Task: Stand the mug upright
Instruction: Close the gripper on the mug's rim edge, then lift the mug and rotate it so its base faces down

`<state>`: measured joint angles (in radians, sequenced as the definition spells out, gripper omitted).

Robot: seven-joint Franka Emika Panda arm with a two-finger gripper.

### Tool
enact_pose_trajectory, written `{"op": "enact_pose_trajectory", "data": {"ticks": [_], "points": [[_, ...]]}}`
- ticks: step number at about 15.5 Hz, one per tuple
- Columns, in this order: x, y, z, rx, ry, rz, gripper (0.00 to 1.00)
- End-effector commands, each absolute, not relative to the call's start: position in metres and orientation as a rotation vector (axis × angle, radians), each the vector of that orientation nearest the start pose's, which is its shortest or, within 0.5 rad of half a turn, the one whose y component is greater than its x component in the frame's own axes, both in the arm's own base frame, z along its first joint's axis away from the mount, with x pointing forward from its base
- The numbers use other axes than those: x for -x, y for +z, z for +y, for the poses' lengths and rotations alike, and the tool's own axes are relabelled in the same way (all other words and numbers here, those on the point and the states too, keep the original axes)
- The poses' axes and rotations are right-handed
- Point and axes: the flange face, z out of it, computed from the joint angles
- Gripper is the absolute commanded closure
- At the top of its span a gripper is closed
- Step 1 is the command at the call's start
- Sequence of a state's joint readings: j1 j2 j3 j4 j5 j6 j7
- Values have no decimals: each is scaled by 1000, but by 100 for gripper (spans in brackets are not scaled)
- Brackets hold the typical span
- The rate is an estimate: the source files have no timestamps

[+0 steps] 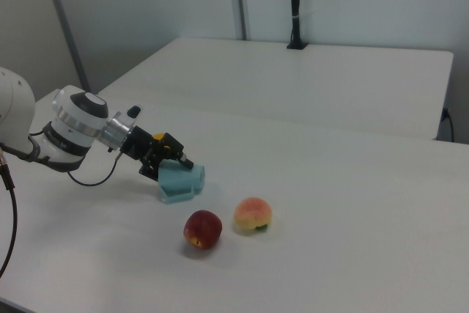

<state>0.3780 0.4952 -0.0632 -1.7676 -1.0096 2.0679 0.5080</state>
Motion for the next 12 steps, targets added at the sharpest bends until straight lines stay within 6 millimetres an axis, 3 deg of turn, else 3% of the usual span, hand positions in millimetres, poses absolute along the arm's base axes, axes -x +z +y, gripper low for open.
{"op": "enact_pose_trajectory", "data": {"ticks": [1, 4, 7, 12], "points": [[-627, 276, 164, -2228, 206, 502, 100], [-627, 279, 161, -2237, 204, 490, 100], [-632, 305, 142, -2307, 213, 403, 100], [-634, 333, 131, -2387, 158, 445, 100]]}}
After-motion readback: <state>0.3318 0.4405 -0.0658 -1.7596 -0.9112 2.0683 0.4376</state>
